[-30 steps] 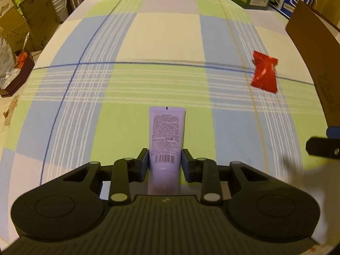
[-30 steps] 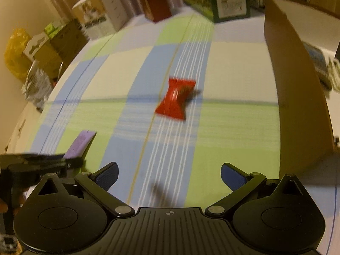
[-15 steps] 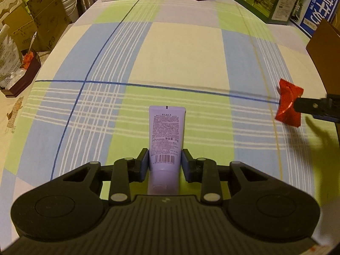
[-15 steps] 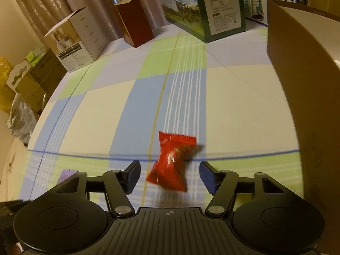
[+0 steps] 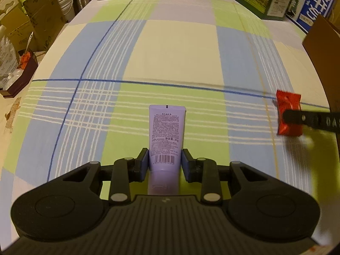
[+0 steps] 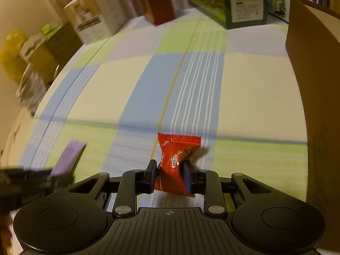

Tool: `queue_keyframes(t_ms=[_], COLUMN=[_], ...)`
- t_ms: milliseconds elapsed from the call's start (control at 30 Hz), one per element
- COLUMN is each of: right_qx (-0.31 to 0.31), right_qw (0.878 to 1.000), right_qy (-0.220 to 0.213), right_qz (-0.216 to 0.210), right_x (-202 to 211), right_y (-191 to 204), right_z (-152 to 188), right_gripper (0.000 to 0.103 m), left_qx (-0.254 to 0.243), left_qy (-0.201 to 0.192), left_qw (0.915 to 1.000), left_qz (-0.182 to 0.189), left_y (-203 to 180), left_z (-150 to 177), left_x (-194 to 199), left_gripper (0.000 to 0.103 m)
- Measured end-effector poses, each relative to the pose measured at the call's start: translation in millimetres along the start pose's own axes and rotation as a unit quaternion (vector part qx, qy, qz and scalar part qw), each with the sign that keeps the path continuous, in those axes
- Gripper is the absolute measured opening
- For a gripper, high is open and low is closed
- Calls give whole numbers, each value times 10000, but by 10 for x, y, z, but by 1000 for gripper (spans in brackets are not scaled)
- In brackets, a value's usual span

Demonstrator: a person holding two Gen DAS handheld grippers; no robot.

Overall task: Organize objects
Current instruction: 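Grasp the purple tube with the left tool while the right tool grasps the red candy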

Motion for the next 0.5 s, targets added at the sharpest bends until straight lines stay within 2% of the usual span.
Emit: queue_keyframes(t_ms=[233,500], right_qx=[73,100], right_qw=[9990,9984], right_qy=[375,551], right_qz=[-221,-30], right_x=[371,749], right_y=[-108,-302], right_z=[461,852], right_gripper=[24,24], left_qx=[-257,-720], left_qy=[93,219], left_qw=[9994,9956], left_qz=[196,551], left_y=[-207,-555], left_z=[222,523], left_x=[132,325], left_gripper=[28,28])
Point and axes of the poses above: each gripper's, at about its wrist camera, not at the fingertips, and x roughly against the way its jaws point, y to its left, z to its underside, the point moved 1 cm from there along -x, roughly the way its jaws point, and after that the axes turned 2 degrees about -y, right-handed, at the moved point
